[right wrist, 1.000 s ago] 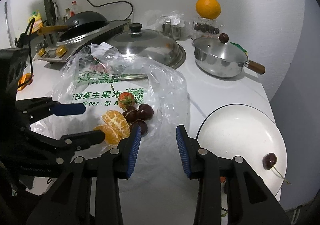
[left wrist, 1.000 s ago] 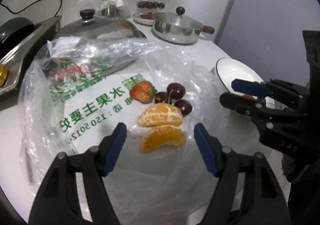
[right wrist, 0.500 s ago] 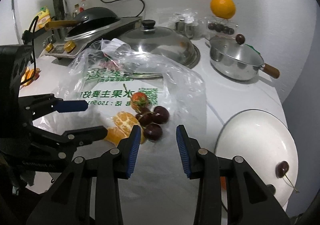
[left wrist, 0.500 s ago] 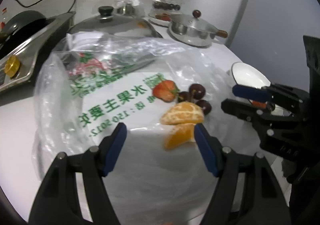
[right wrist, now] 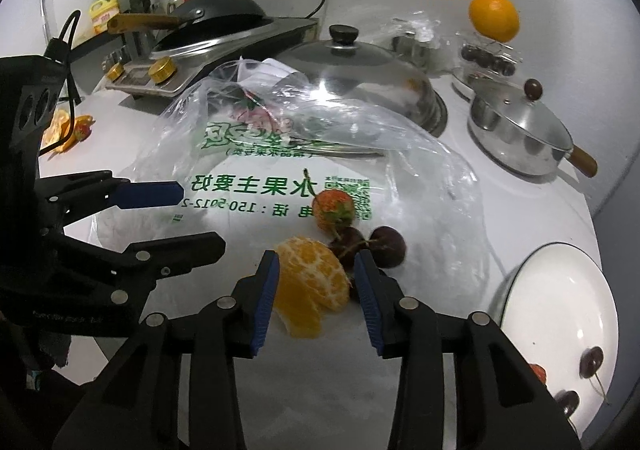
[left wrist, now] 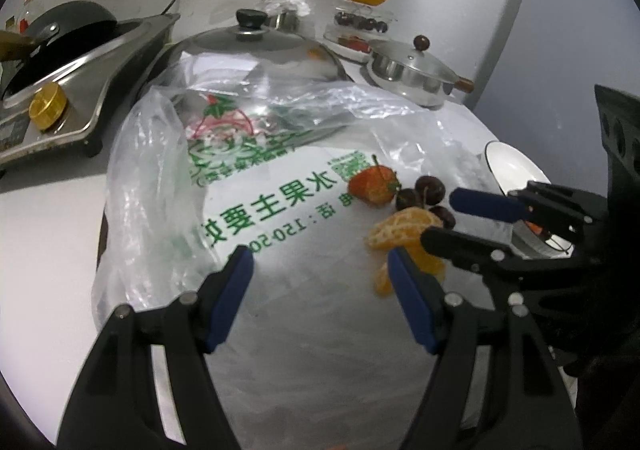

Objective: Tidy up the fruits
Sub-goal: 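Grasp the large peeled mandarin chunk with the right tool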

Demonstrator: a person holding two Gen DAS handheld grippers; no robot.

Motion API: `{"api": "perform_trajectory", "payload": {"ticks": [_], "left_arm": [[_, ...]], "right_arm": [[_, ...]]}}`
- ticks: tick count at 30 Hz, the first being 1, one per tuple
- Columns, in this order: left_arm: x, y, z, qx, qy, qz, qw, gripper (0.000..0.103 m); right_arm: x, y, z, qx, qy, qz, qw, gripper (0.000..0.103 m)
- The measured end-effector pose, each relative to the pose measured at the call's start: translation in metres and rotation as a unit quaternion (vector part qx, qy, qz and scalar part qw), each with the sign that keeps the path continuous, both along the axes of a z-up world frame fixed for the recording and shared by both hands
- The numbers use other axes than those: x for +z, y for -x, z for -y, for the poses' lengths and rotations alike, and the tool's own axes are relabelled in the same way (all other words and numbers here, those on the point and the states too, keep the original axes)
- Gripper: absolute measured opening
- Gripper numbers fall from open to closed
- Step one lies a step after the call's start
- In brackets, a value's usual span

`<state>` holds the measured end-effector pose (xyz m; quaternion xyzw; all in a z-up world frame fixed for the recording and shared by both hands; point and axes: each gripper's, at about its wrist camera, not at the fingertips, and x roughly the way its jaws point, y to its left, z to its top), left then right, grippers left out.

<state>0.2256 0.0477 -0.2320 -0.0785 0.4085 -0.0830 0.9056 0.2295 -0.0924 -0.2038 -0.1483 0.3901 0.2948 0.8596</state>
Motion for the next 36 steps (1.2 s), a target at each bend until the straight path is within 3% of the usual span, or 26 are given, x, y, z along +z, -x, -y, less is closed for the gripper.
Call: {"api": "perform_trajectory", "payload": {"ticks": [19,23,36], "left_arm": [[-0.010,0.000,-0.019,0.001,0.014,-0.002,0.9999,0.071],[-0.012,0.001,-0.017,-0.003,0.015,-0.003,0.9999,0.071],[-0.015,0.006,-0.011,-0.013,0.020,0.000,0.9997,0.072]], "right_arm": [[-0.020,-0.008,-0.025,0.016,0.058,0.008,0.998,0.050],[-0.020,-0.005,-0.027,0.020,0.068,0.020,0.997,0.042],[-0.013,0.010,-0.024,0.015,0.074,0.056,0.996,0.034]]}}
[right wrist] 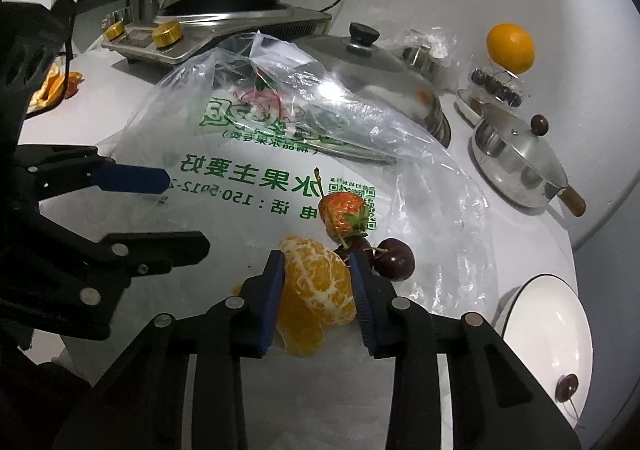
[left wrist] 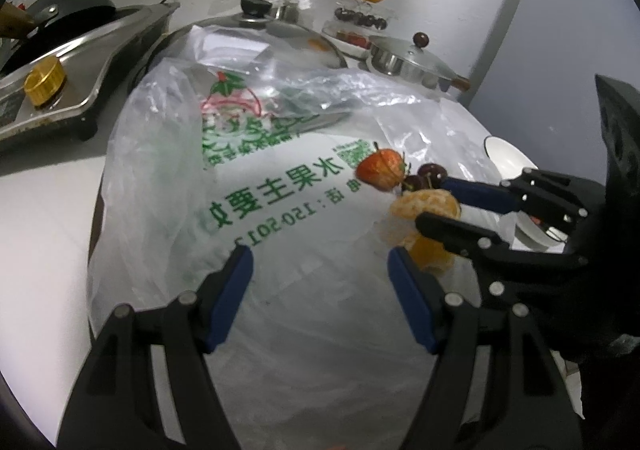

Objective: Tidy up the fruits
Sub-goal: 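Grasp the large peeled mandarin chunk with the right tool, then grasp a mandarin segment with the left tool while the right tool holds the chunk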

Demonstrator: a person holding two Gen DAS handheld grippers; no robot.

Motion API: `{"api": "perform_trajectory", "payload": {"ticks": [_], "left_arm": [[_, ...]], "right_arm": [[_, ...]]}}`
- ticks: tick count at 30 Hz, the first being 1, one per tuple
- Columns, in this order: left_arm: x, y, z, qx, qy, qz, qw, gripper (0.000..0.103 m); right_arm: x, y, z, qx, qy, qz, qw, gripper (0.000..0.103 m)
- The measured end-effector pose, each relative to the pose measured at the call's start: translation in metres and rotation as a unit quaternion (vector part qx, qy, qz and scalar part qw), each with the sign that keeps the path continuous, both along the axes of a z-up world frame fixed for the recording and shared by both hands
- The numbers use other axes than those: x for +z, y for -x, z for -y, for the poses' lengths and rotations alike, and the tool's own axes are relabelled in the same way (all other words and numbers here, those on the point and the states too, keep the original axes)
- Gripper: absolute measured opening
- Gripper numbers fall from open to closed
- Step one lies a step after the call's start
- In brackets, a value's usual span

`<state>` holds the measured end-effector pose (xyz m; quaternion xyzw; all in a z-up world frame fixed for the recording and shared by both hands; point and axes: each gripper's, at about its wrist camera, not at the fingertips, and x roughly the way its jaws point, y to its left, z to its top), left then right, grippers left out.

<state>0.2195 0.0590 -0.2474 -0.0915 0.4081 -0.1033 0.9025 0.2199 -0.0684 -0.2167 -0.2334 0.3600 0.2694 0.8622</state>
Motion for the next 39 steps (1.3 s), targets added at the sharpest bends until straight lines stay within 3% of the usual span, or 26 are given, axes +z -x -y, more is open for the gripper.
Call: {"api": "perform_trajectory", "payload": {"ticks": [18,31,39], "left_arm": [[0.004,0.001,0.012,-0.010,-0.016,-0.003,0.9998,0.072],[0.012,-0.013,0.053,-0.042,-0.040,-0.004,0.9983,0.072],[0.005,-0.033,0.081,-0.051,-0.044,-0.024,0.9974,0.079]], "right_arm": [[-0.007,-0.005,0.010,-0.010,-0.011,-0.010,1.000,0.032],[0.035,-0.003,0.048,-0.025,-0.087,0.023,0.996,0.029],[0.040,-0.008,0.077,-0.036,-0.108,0.029,0.993,0.029]]}}
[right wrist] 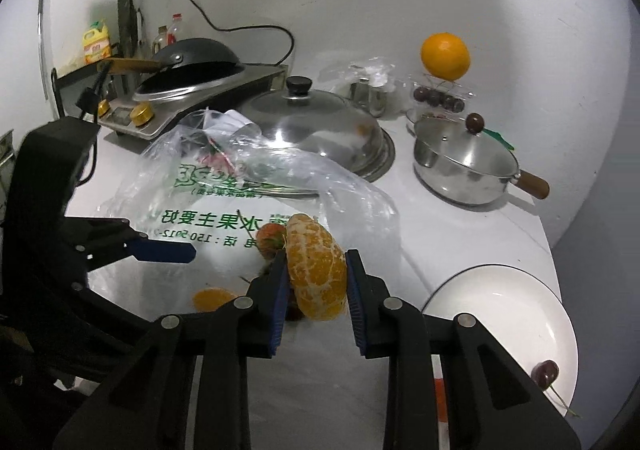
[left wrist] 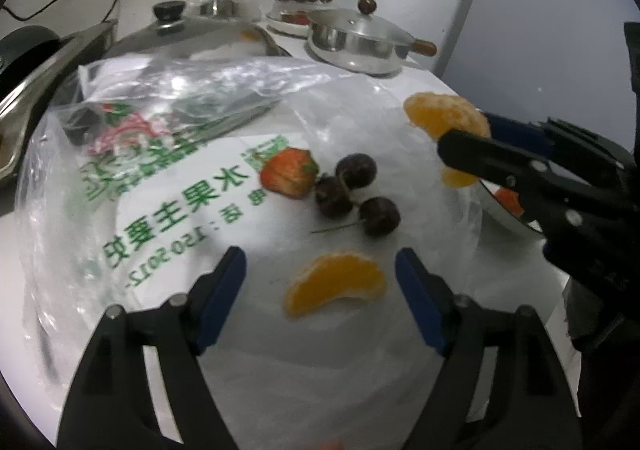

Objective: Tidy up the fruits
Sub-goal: 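Grasp a mandarin segment with the left tool while the right tool holds the chunk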

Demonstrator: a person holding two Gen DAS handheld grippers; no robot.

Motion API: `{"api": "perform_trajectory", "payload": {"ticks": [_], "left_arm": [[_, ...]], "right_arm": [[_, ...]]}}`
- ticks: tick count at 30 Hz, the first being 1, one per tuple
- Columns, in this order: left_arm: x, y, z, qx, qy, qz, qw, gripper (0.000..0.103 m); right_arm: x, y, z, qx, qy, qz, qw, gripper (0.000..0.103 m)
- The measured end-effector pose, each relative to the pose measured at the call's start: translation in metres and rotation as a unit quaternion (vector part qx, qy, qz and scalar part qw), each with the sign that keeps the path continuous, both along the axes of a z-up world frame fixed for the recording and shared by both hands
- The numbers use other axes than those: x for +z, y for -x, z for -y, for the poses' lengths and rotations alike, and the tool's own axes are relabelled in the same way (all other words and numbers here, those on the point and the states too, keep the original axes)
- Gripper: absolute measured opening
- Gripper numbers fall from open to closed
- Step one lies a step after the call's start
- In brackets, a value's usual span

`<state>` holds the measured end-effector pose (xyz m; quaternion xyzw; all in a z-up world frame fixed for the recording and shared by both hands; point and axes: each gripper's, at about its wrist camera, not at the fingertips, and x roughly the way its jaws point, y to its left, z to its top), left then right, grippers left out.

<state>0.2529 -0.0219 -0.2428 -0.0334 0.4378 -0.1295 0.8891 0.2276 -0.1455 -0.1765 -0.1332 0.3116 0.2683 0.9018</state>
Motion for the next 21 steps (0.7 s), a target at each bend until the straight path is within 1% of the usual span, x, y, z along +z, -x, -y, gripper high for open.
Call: {"api": "perform_trajectory", "payload": {"ticks": [5,14,17,21], "left_arm": [[-0.011,-0.008,0.016,-0.002,-0.023,-0.020,0.9995,0.079],[-0.016,-0.013,0.029,0.005,-0.072,-0.017,0.9973,0.080],[-0.018,-0.013,0.031,0.006,-0.077,-0.017,0.9968,0.078],[-0.016,-0.010,0.028,0.007,-0.071,-0.015,0.9974,0.060]], "right_arm": [[-0.001,-0.003,0.014,-0.003,-0.010,-0.003,1.000,0.029],[-0.003,-0.005,0.022,0.000,-0.024,-0.004,1.000,0.029],[-0.003,-0.005,0.023,-0.001,-0.025,-0.002,1.000,0.029],[-0.002,-0.004,0.024,-0.001,-0.025,-0.001,1.000,0.029]]}}
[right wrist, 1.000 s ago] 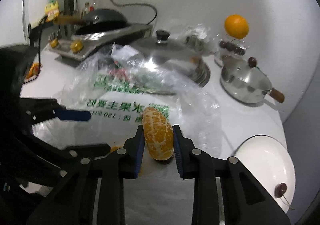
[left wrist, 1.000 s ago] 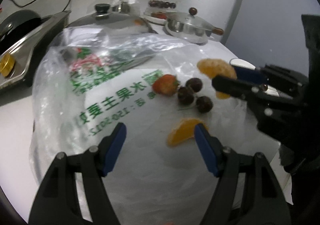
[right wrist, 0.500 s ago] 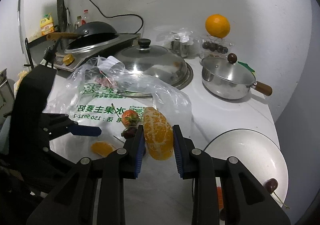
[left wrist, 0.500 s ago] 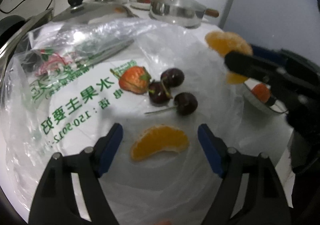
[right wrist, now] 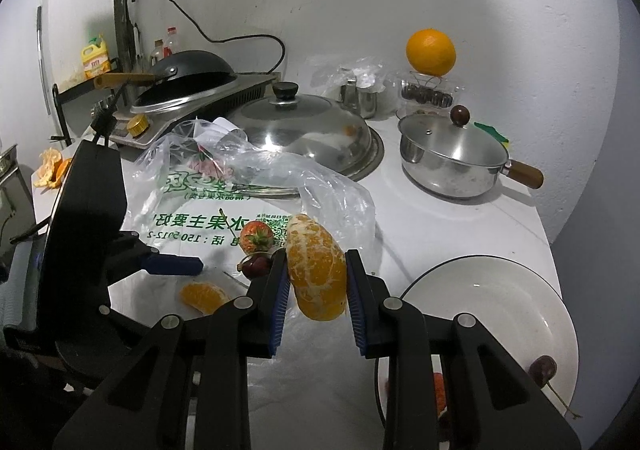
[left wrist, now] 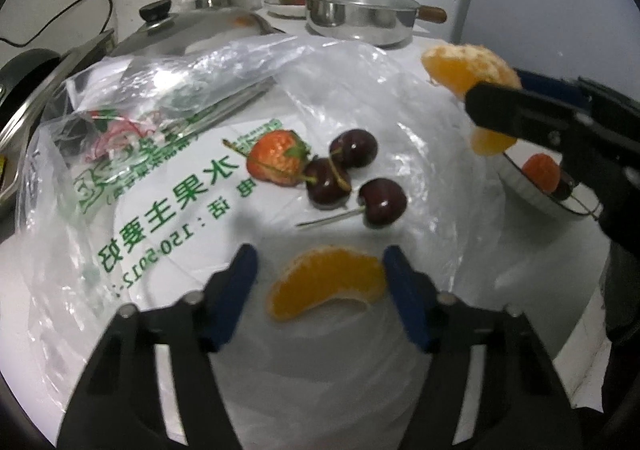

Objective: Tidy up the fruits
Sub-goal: 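Grasp a mandarin segment with the left tool while the right tool holds the chunk, then carry both mandarin pieces with both tools over the white plate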

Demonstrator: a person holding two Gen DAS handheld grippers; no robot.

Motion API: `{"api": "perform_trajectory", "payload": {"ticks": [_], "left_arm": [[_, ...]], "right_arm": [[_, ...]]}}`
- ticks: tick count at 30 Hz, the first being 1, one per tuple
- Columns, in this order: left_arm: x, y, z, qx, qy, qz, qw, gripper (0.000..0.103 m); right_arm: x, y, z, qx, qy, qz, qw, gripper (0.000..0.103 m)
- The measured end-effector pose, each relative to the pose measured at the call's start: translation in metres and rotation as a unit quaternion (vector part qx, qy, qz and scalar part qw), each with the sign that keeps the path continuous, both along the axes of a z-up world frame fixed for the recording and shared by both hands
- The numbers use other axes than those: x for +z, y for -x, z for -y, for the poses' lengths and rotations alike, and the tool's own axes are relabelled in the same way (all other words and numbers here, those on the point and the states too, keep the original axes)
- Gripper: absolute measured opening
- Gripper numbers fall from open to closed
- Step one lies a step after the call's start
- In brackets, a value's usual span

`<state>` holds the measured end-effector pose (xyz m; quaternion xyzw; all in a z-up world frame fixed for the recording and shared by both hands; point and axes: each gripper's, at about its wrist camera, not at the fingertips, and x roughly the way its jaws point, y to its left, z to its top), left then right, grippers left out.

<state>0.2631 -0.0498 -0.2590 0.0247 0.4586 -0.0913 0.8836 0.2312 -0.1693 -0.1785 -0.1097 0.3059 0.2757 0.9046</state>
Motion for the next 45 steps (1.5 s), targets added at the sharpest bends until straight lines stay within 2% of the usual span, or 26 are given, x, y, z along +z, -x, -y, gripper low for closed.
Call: {"api": "perform_trajectory", "payload": {"ticks": [3,17,34,45], "left_arm": [[0.002,0.006,0.001,-0.008,0.001,0.001,1.0000,0.053],[0.020,0.022,-0.009,-0.013,0.033,0.016,0.9992,0.053],[0.066,0.032,-0.021,-0.012,0.057,0.062,0.9964,0.053],[0.088,0.032,-0.003,-0.024,0.052,0.079,0.9952,0.053]], "right_arm": [[0.000,0.000,-0.001,0.001,0.001,0.001,1.000,0.029],[0.014,0.007,-0.004,0.000,0.008,0.019,1.000,0.029],[0.041,0.012,0.002,-0.017,0.015,0.052,0.998,0.029],[0.047,0.015,0.026,-0.038,0.015,0.058,0.997,0.029]]}}
